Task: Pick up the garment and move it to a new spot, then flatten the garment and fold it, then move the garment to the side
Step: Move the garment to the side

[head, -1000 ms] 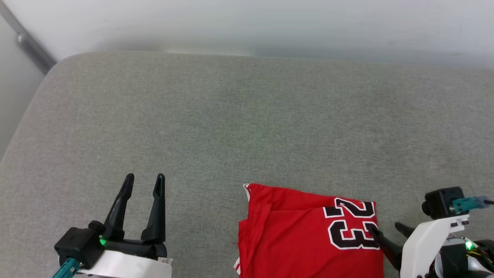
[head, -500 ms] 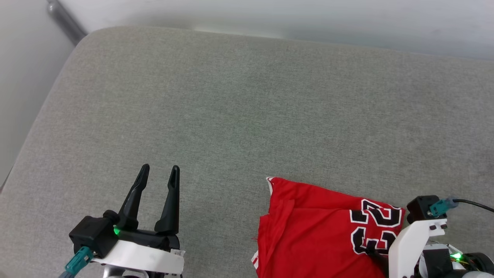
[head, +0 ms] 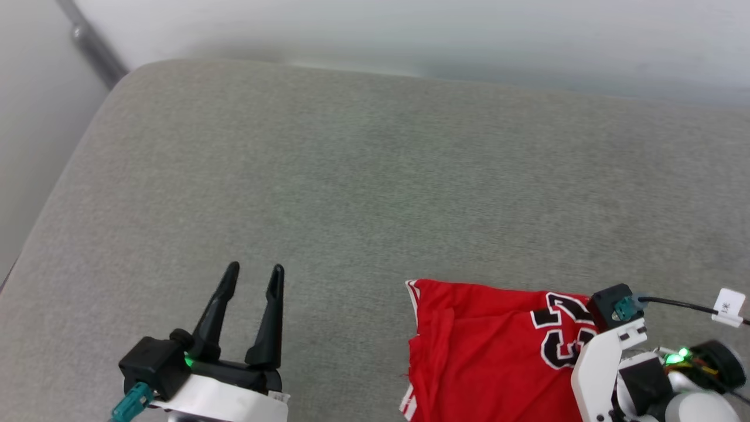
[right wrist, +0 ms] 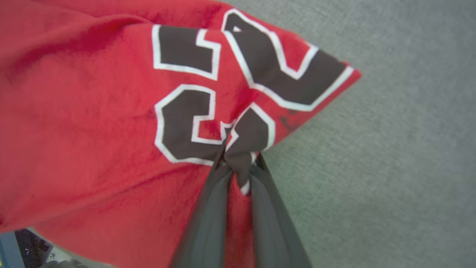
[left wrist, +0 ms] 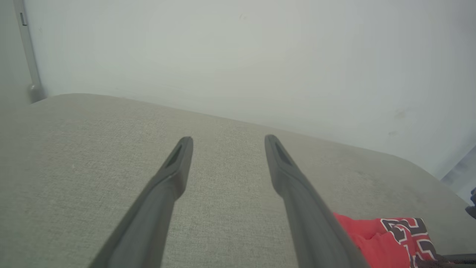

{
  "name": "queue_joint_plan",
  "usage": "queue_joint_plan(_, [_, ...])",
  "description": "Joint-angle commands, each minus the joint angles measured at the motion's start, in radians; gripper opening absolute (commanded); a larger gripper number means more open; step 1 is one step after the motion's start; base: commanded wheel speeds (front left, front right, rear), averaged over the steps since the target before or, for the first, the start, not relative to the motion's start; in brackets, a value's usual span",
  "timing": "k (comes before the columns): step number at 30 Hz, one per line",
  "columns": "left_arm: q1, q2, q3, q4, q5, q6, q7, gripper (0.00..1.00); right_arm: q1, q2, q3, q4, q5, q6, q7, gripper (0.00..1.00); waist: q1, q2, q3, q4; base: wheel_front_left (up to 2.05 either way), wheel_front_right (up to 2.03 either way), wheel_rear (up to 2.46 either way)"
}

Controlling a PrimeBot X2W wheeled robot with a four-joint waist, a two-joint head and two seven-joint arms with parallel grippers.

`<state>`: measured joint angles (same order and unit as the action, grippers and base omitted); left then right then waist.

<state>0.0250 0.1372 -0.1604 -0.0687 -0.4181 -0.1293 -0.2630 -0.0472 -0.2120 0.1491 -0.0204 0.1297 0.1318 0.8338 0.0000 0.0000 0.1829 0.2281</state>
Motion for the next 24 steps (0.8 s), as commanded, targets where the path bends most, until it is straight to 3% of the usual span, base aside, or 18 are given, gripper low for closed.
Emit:
queue_joint_plan(1, [0.009, -0.003, -0.007, -0.003, -0.005, -0.002, -0.002, 1.00, -0.014, -0.025, 0.006, 0.000, -0.016, -0.002, -0.003, 0.00, 0.0000, 0.0000, -0.017, -0.033, 0.00, 0.00, 0.00])
queue_joint_plan(8, [-0.008, -0.036, -0.036, -0.027, -0.036, -0.002, -0.002, 1.00, -0.163, -0.234, 0.168, -0.080, -0.063, -0.002, 0.048, 0.00, 0.0000, 0.0000, 0.001, -0.188, 0.00, 0.00, 0.00])
queue_joint_plan(16, [-0.099, -0.032, -0.101, -0.062, -0.026, -0.002, -0.002, 1.00, -0.357, -0.469, 0.216, -0.135, -0.056, -0.002, 0.077, 0.00, 0.0000, 0.0000, 0.141, -0.375, 0.00, 0.00, 0.00])
queue_joint_plan(24, [-0.227, 0.028, -0.178, -0.088, -0.003, -0.002, -0.002, 1.00, -0.476, -0.573, 0.161, -0.039, -0.079, -0.002, -0.017, 0.00, 0.0000, 0.0000, 0.315, -0.496, 0.00, 0.00, 0.00])
